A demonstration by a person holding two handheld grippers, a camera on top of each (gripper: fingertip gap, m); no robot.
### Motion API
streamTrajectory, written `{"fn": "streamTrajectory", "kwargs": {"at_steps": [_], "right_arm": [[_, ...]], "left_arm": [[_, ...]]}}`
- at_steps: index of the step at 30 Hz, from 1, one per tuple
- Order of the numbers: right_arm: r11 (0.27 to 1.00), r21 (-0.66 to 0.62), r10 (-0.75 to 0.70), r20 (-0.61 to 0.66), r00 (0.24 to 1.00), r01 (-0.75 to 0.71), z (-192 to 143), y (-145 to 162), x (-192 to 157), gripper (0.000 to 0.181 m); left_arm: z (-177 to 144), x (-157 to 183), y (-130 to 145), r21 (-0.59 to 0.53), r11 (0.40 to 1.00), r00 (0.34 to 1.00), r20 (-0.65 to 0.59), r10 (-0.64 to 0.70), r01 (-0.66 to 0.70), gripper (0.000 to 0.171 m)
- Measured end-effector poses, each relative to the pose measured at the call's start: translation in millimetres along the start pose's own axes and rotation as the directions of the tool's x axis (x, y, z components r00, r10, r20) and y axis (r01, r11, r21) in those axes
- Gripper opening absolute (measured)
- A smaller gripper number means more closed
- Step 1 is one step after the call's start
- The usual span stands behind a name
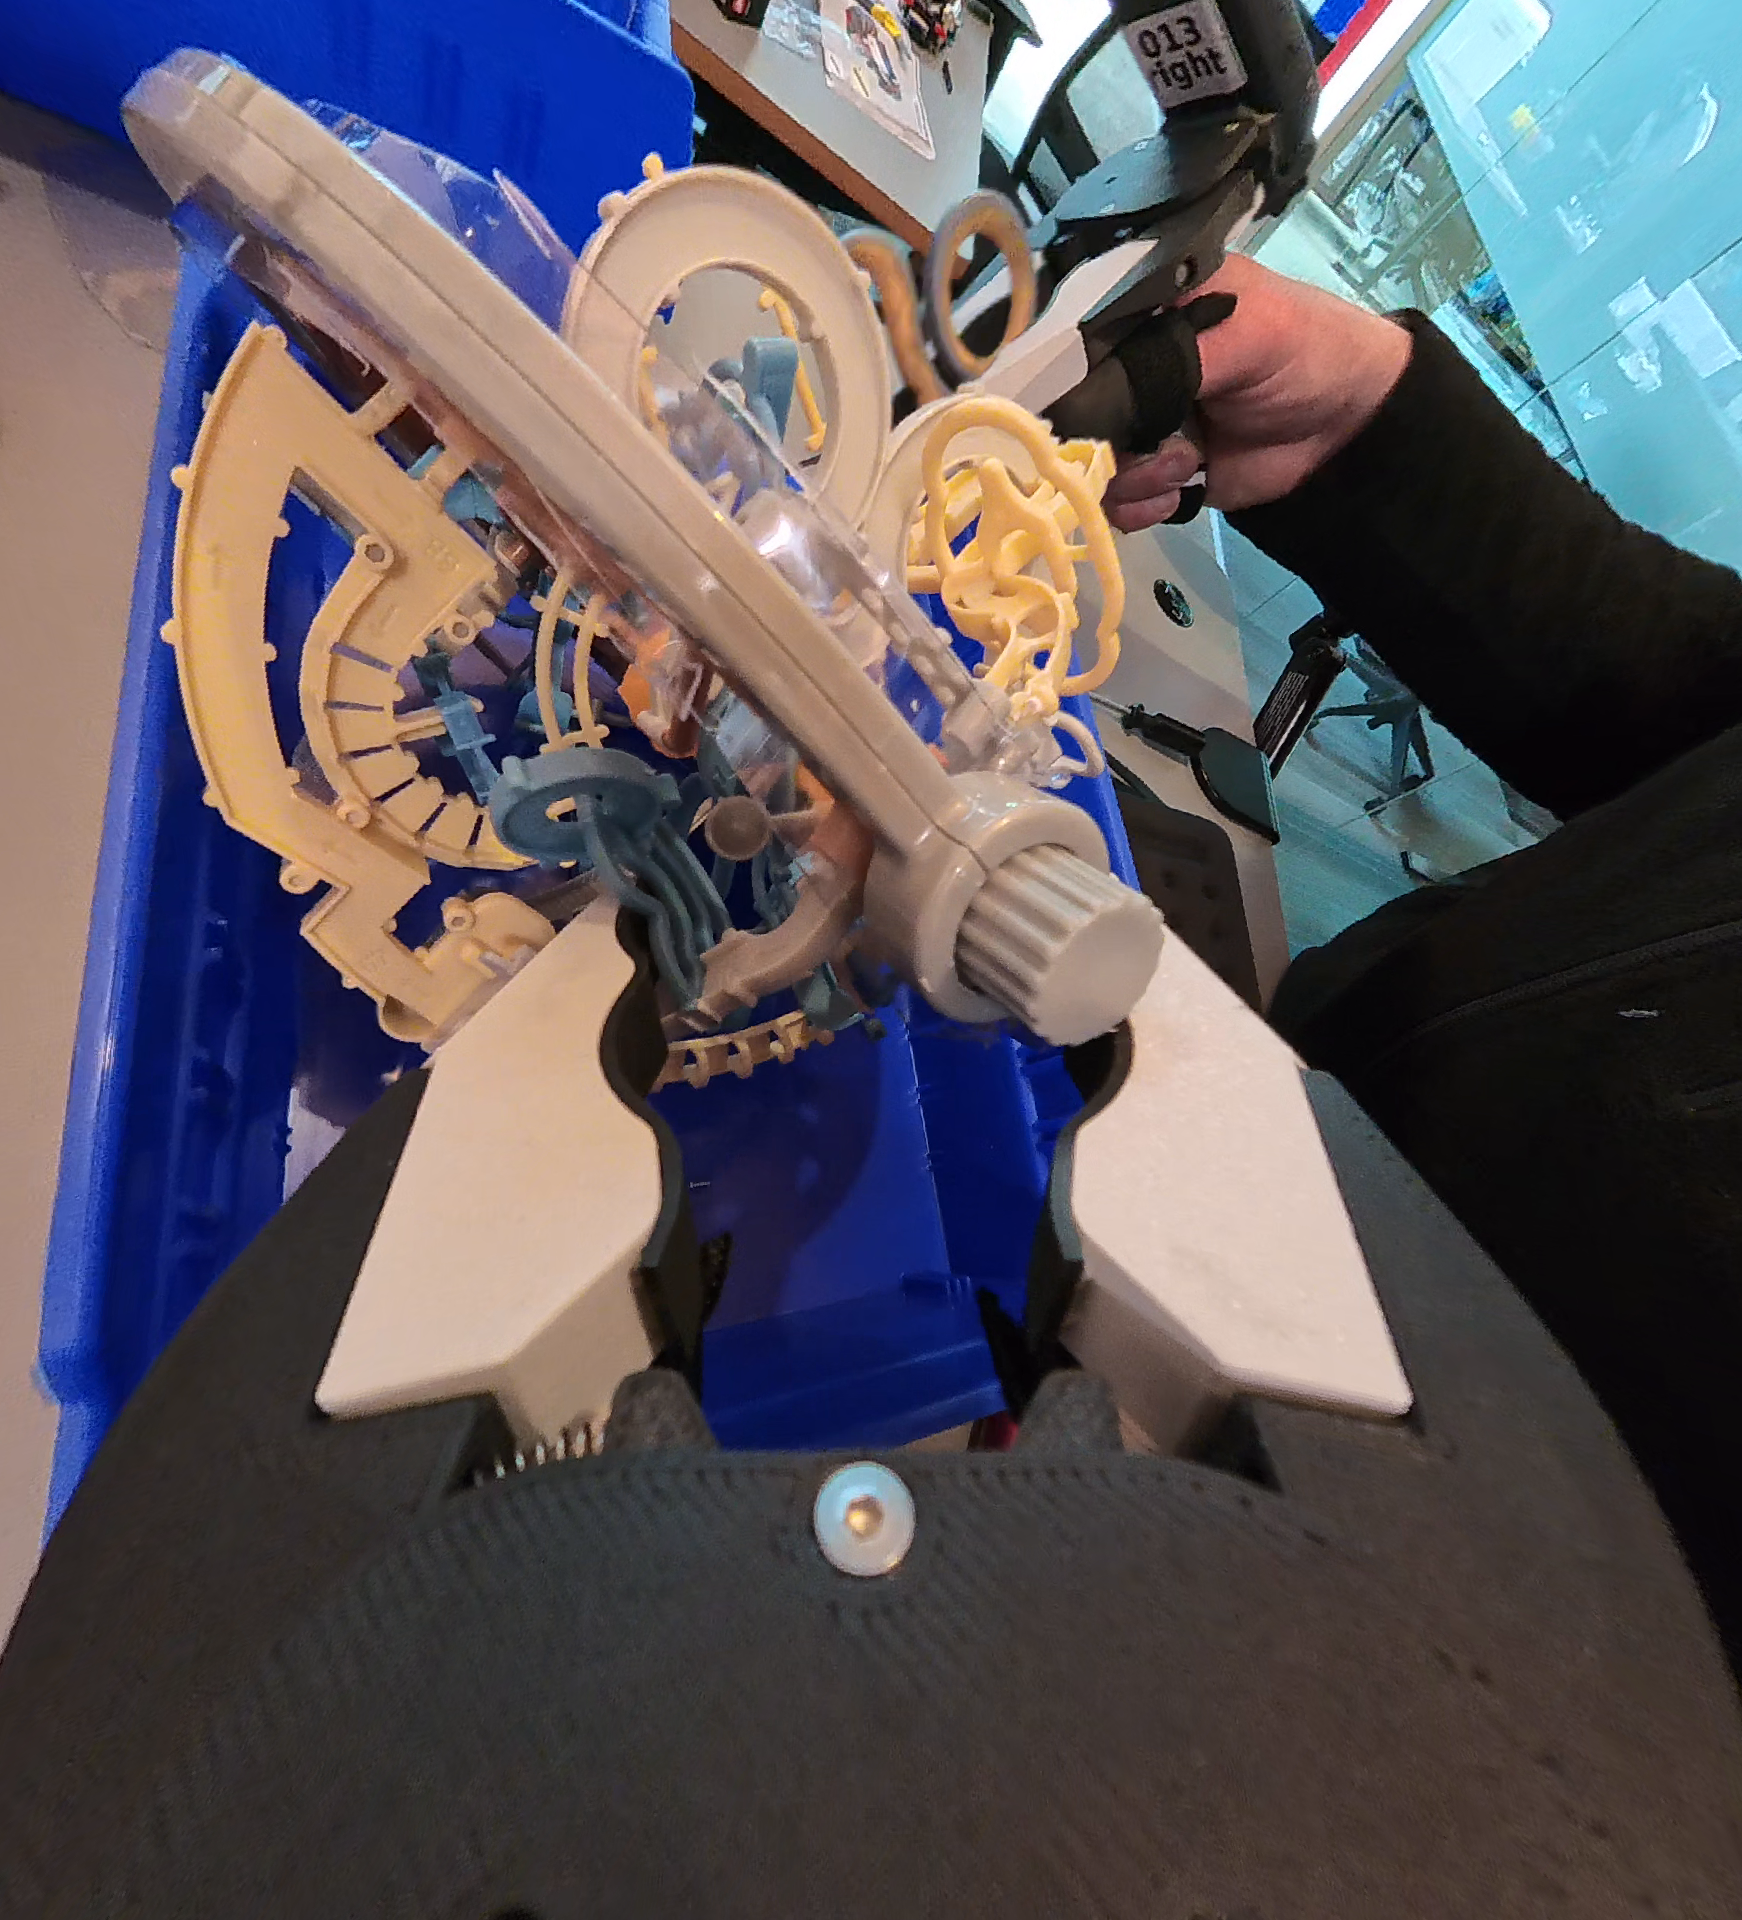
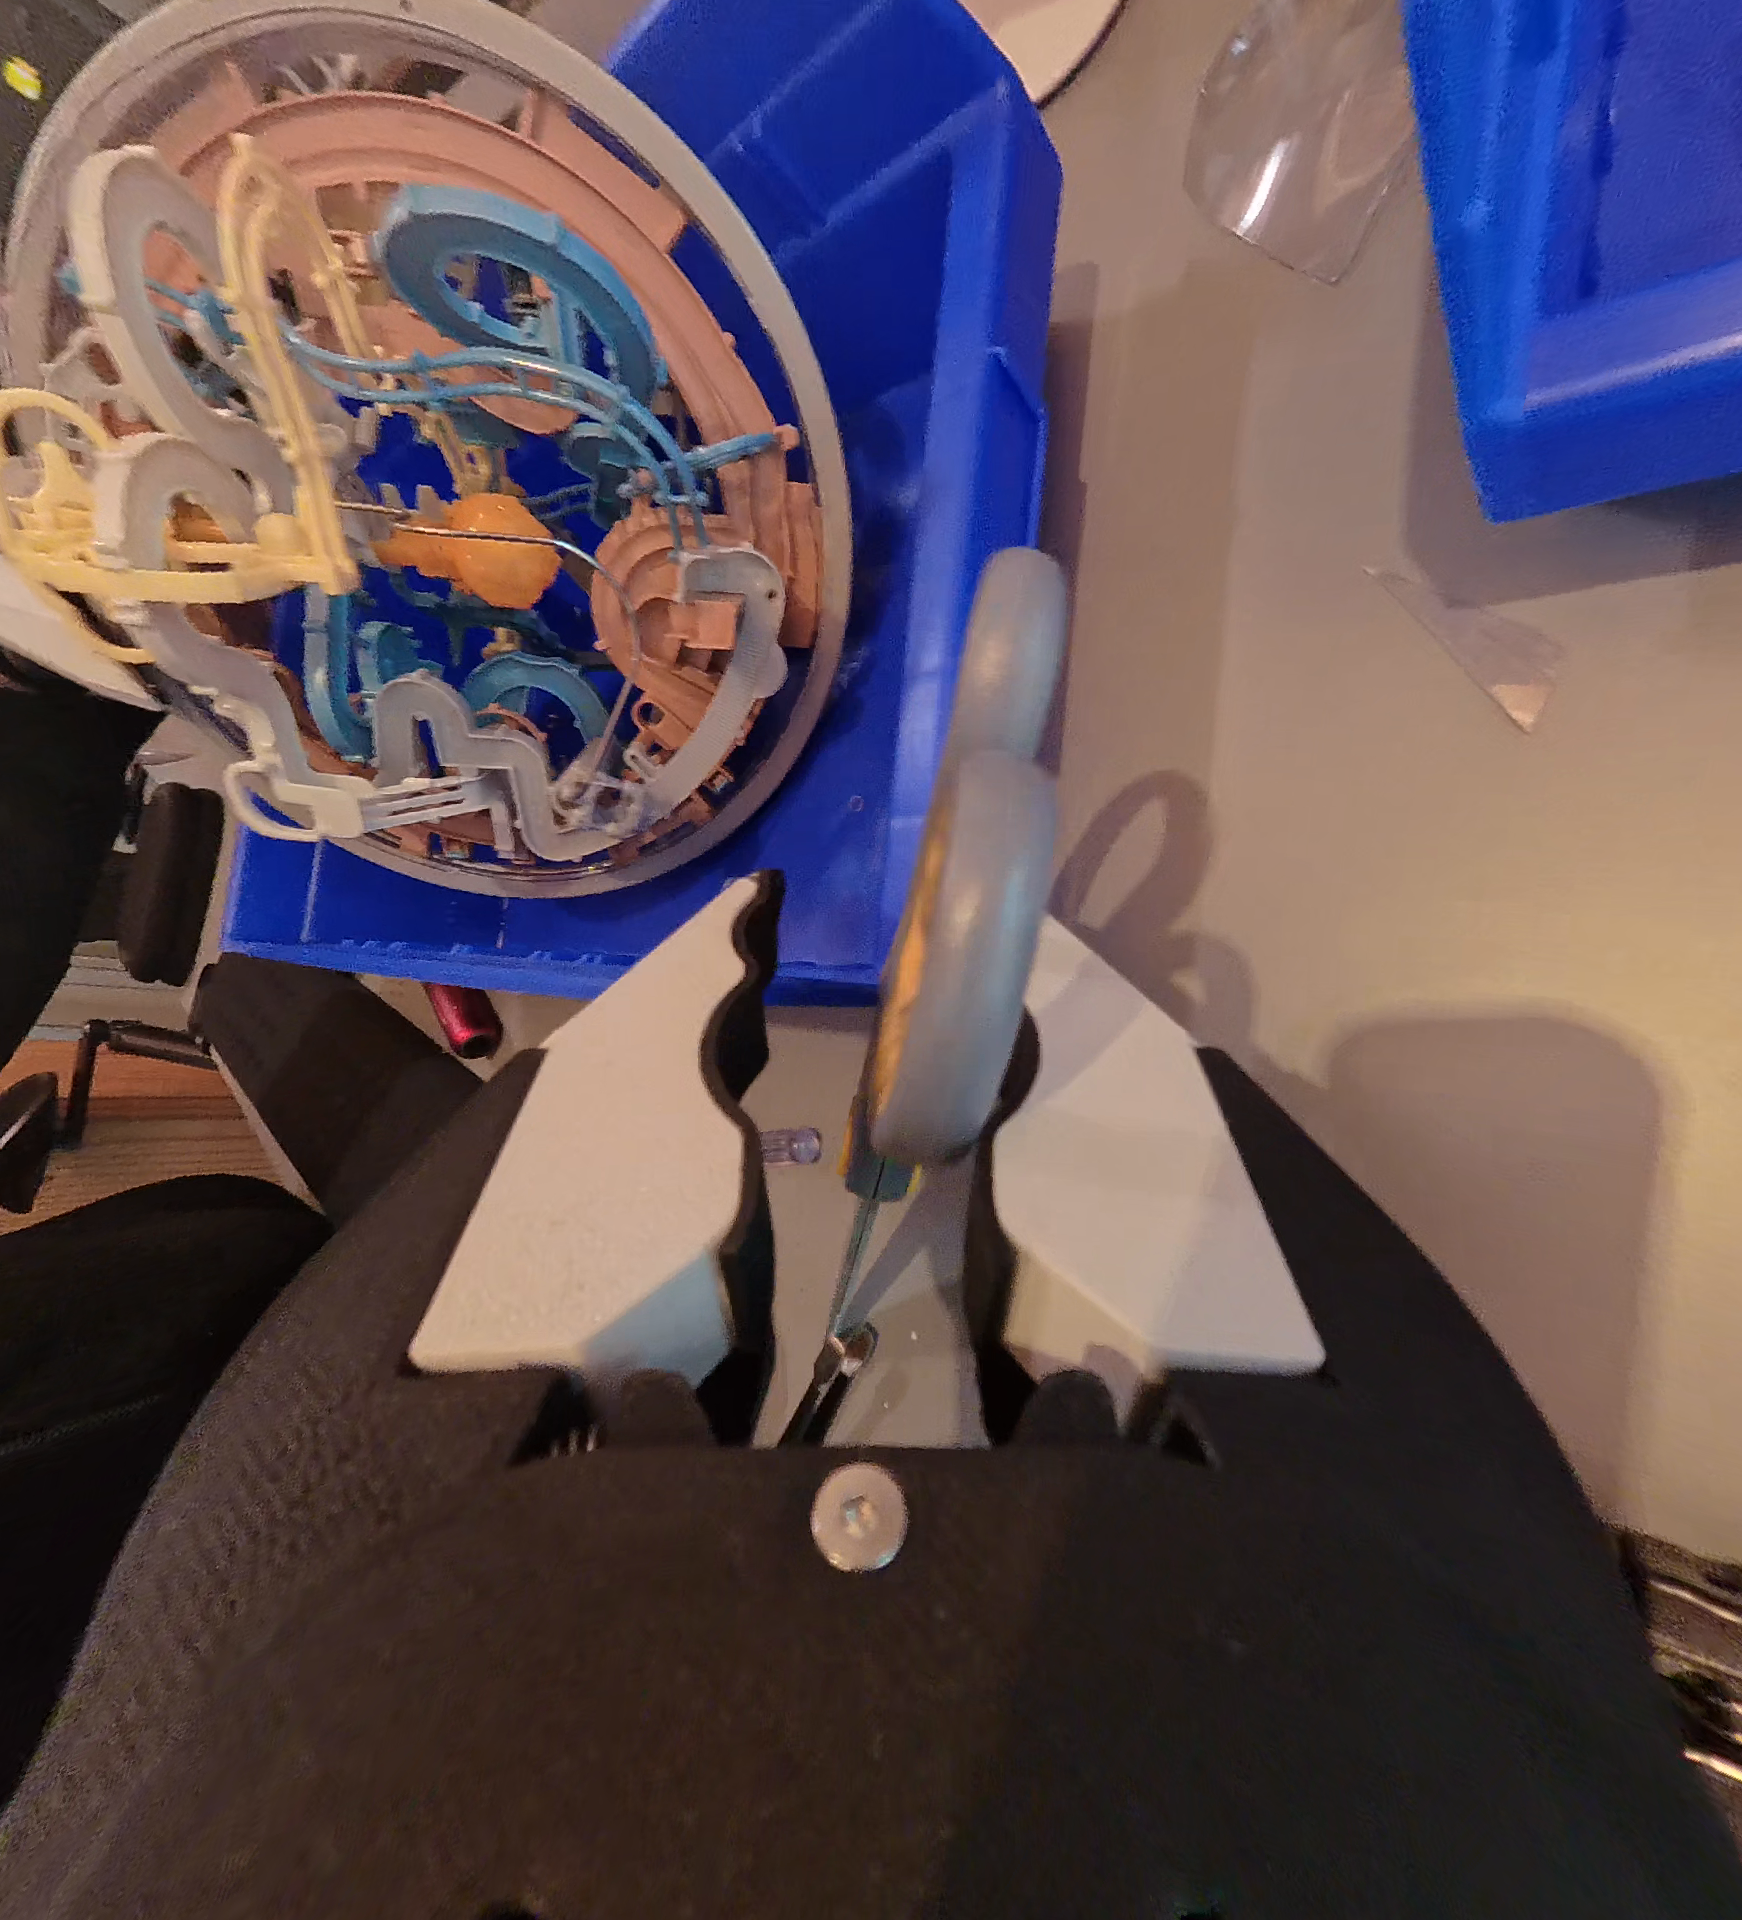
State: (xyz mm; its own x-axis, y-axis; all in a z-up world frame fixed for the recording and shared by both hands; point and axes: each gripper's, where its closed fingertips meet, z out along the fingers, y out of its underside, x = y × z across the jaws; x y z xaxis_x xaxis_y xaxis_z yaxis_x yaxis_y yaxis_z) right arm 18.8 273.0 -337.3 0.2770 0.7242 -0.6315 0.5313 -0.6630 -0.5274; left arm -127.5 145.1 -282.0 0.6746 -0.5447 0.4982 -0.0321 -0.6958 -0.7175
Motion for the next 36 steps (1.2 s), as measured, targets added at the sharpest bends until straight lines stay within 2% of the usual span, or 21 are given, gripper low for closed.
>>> {"fn": "streamTrajectory", "kwargs": {"at_steps": [2,7,10,14,16,18,21,23,25,27,30,32,34,36], "right_arm": [[1.0,-0.021,-0.004,-0.056,0.998,0.003,-1,2,9,0.052],[0.997,-0.057,-0.051,-0.103,0.993,0.046,-6,7,10,0.056],[0.994,-0.11,-0.031,-0.105,0.994,0.019,-8,14,15,0.077],[0.989,-0.128,-0.086,-0.134,0.987,0.069,-16,10,10,0.076],[0.988,-0.08,-0.143,-0.182,0.973,0.131,-30,-2,3,0.065],[0.967,-0.015,-0.254,-0.174,0.951,0.256,-42,-18,-26,0.05],[0.857,0.078,-0.501,-0.106,0.859,0.509,-39,-38,-104,0.03],[0.734,0.116,-0.665,-0.083,0.742,0.67,-23,-42,-154,0.023],[0.59,0.12,-0.796,-0.083,0.6,0.799,-2,-40,-189,0.022],[0.512,0.07,-0.853,-0.079,0.517,0.856,21,-38,-201,0.026],[0.404,-0.03,-0.911,-0.095,0.4,0.914,47,-37,-196,0.02],[0.354,-0.096,-0.934,-0.084,0.346,0.93,61,-34,-186,0.006],[0.346,-0.099,-0.937,-0.093,0.337,0.933,67,-37,-181,0.004],[0.366,-0.077,-0.928,-0.098,0.359,0.927,68,-42,-181,0.004]], "left_arm": [[0,0,1,0.005,1.0,1.0,-0.005,0.0,0.0,0.077],[2,2,1,0.002,1.0,1.0,-0.011,0.001,-0.001,0.077],[2,4,1,-0.006,1.0,1.0,-0.015,0.001,-0.001,0.077],[3,4,0,-0.007,1.0,1.0,-0.007,-0.004,0.004,0.077],[3,4,1,-0.014,1.0,1.0,0.007,0.008,-0.007,0.077],[3,5,1,-0.017,1.0,1.0,0.015,0.001,0.0,0.077],[5,8,0,-0.024,1.0,1.0,0.029,0.005,-0.004,0.077],[6,10,-2,-0.033,0.999,0.999,0.041,0.025,-0.024,0.077],[8,13,-3,-0.048,0.998,0.997,0.059,0.045,-0.042,0.077],[10,18,-3,-0.073,0.995,0.994,0.078,0.08,-0.074,0.077],[11,24,-5,-0.1,0.99,0.99,0.096,0.106,-0.096,0.077],[12,28,-6,-0.106,0.99,0.991,0.085,0.107,-0.097,0.077],[11,26,-6,-0.118,0.989,0.99,0.097,0.103,-0.091,0.079],[11,29,-7,-0.116,0.991,0.994,0.081,0.079,-0.07,0.093]]}}
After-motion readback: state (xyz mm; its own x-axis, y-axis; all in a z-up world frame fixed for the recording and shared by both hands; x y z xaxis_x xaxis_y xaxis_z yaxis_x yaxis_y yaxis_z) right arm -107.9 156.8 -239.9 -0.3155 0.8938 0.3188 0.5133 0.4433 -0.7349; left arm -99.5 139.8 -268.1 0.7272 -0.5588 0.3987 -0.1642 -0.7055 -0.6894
